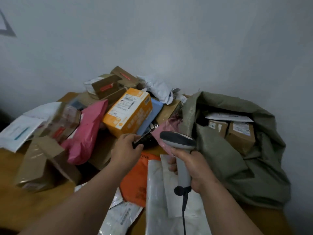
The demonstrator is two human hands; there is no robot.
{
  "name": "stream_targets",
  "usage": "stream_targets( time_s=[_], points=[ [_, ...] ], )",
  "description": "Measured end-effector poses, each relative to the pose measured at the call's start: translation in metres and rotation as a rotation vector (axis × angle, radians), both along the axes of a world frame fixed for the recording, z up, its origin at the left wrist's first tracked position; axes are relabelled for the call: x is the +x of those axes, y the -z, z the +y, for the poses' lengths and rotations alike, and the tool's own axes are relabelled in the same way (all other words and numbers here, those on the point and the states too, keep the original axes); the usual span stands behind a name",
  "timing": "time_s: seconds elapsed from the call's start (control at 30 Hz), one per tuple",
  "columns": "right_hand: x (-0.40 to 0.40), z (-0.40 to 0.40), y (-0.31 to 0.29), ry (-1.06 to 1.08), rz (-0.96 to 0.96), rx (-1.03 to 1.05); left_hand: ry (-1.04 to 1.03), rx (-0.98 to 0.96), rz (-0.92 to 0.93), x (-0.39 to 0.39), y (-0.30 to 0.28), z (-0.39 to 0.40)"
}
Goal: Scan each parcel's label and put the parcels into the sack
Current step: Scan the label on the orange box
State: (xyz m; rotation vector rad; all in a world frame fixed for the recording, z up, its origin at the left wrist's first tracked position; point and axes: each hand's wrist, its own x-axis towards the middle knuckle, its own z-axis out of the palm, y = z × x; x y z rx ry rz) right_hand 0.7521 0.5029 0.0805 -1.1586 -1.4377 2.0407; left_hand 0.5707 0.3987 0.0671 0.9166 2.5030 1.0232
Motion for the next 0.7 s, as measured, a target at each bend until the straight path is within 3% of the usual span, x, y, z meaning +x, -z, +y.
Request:
stream_targets(
  time_s=[0.23, 0.5, 0.7],
  points=[
    [-0.047, -0.035, -0.005, 0.000, 0.015, 0.040, -0.030, 0.013, 0.013, -0.039, -0.010, -0.038],
    [-0.116, -0.004, 0.001, 0.052, 0.084, -0.003, -0.085, -0.016, -0.013, -0.087, -0.018, -0.012],
    [-0.159, 0.012, 0.023, 0.087, 0.028, 0.014, -0.104, -0.079, -0.063, -0.123, -0.018, 0.012]
  ],
)
